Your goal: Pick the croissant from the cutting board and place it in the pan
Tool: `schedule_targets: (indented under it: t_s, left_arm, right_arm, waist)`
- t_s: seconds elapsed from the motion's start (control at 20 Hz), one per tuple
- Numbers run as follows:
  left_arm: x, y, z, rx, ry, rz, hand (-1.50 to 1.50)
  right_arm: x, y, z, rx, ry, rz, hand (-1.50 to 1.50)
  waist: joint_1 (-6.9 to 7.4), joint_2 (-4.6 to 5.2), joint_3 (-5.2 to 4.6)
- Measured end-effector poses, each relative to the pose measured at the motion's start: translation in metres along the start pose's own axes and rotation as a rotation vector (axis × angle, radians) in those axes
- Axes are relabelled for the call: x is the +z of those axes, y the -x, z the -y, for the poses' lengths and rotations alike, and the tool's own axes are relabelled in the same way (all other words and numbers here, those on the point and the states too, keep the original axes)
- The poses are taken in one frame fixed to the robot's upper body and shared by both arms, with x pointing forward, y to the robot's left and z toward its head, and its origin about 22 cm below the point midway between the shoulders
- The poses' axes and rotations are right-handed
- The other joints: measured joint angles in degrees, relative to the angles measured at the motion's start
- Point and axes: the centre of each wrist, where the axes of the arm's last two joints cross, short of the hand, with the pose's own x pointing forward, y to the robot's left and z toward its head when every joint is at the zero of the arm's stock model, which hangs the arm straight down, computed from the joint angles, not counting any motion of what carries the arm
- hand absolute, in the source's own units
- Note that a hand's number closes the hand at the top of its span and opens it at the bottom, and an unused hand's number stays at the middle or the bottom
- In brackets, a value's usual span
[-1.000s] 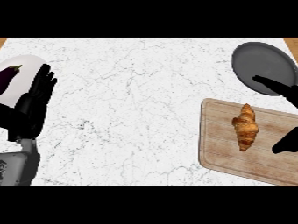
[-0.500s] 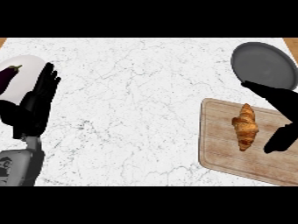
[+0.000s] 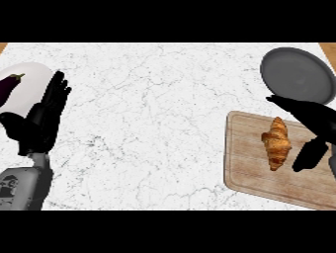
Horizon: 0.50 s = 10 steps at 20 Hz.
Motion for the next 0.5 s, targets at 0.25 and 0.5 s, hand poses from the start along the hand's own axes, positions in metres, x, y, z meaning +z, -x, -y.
schedule_targets:
  t_s: [0.25, 0.5]
  left_arm:
    - [-0.001, -0.002, -0.004, 0.001, -0.008, -0.002, 0.00]
    - [0.003, -0.007, 0.001, -0.002, -0.011, 0.003, 0.00]
  right_arm:
    - [-0.008, 0.004, -0.013, 0.032, -0.027, -0.017, -1.50]
    - [-0.019, 0.004, -0.024, 0.046, -0.061, -0.040, -1.50]
  waist:
    - [-0.01, -0.01, 0.00]
    - [0.03, -0.02, 0.00]
